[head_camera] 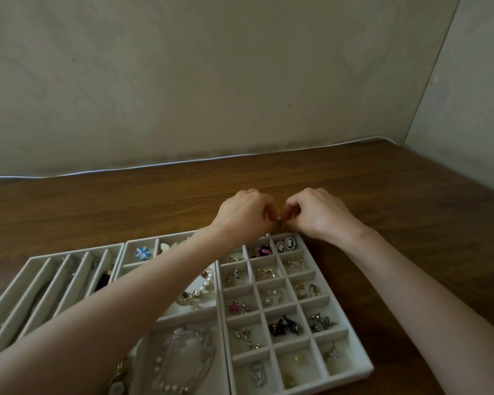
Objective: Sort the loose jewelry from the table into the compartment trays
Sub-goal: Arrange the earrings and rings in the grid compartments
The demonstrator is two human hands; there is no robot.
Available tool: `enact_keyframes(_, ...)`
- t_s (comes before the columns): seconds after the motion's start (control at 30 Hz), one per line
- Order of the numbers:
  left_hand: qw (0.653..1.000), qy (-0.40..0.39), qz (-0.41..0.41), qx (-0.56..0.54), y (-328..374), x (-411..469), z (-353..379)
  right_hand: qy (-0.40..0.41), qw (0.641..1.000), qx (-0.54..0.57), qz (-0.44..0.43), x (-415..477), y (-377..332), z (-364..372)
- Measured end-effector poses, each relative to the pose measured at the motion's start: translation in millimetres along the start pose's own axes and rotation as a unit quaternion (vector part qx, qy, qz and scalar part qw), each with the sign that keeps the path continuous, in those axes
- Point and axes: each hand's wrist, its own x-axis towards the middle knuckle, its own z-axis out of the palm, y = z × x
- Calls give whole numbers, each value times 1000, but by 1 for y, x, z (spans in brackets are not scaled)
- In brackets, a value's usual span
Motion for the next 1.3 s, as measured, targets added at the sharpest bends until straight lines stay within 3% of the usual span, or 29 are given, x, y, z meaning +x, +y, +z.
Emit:
enact_keyframes(0.27,996,-45,-55,50,15,9,-4,1,1000,15,3,1,0,-1)
enact_keyframes(0.53,995,-28,-55,76,23,7,0,18,1000,17,5,-1,0,-1)
enact_keyframes(0.7,997,-49,-62,26,20,6,-3,22,999,26,-3,0,1,0)
enact_keyframes(0.83,997,-19,-63,-28,8,1,-10,25,996,89,5,1,7,-6)
enact_keyframes(1.03,997,-51,-28,-60,7,-9,-17,-76,987,141,2,-7,13,-28)
enact_keyframes(1.3,998,-59,-3,2,11,-12,-12,-119,991,67,-4,-11,6,-28)
